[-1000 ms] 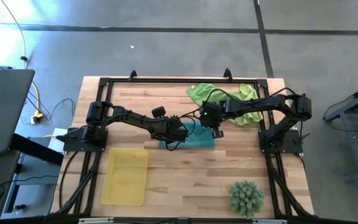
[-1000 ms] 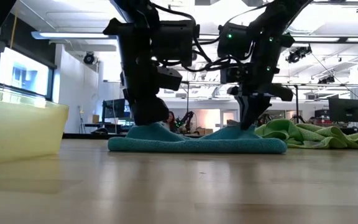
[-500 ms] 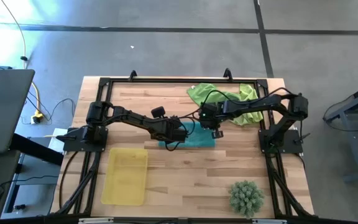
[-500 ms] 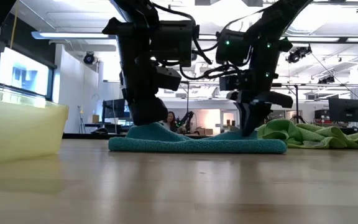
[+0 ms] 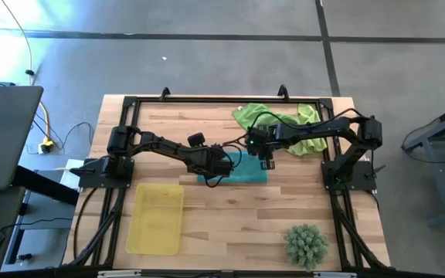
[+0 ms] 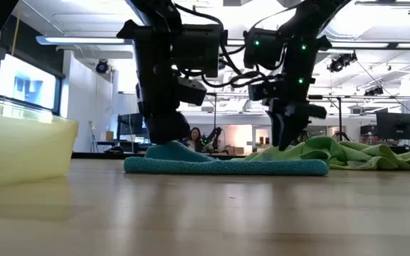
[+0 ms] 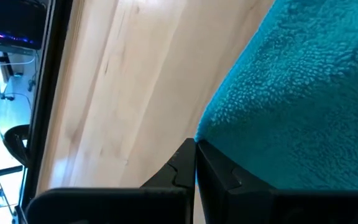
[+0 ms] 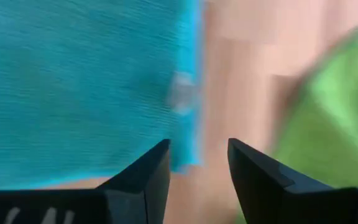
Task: Roll microfiber towels into tight, uniform cylinder then place into a basket
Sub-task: Roll the blue microfiber towel
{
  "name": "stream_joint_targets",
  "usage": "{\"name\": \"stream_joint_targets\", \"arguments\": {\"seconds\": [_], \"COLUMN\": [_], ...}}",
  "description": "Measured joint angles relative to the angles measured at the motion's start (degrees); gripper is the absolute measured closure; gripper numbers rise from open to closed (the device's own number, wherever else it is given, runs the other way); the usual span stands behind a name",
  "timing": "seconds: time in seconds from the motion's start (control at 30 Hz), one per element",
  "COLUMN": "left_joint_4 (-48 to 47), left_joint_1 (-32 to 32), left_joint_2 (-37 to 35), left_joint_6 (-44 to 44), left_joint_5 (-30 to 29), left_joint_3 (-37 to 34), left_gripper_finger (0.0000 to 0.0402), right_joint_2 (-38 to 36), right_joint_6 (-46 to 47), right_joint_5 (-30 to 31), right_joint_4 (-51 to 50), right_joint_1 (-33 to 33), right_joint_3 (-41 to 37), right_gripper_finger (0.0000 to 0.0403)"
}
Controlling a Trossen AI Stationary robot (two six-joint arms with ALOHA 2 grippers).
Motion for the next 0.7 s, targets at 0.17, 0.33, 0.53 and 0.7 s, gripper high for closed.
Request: {"name": "stream_joint_targets", "arguments": {"seconds": [0.17,0.33,0.53,0.7], "left_joint_4": [-0.43,-0.49,-1.09,-2.66], "left_joint_1": [-0.04,-0.02,0.0,-0.04], "left_joint_2": [0.0,0.0,-0.02,-0.02], "left_joint_6": [0.0,-0.02,-0.1,-0.06], "left_joint_5": [0.4,0.51,0.73,3.37], "left_joint_3": [0.0,0.0,0.0,0.0], "left_gripper_finger": [0.0402,0.0402,0.0382,0.0337], "right_joint_2": [0.4,0.87,0.87,0.87], "right_joint_6": [0.88,0.87,1.97,1.97], "right_joint_5": [-5.68,-5.65,-5.66,-5.68], "right_joint_4": [1.56,3.15,4.37,4.59], "right_joint_1": [0.28,0.28,0.26,0.26], "right_joint_3": [-1.8,-3.47,-3.61,-3.61], "right_gripper_finger": [0.0263,0.027,0.027,0.0269]}}
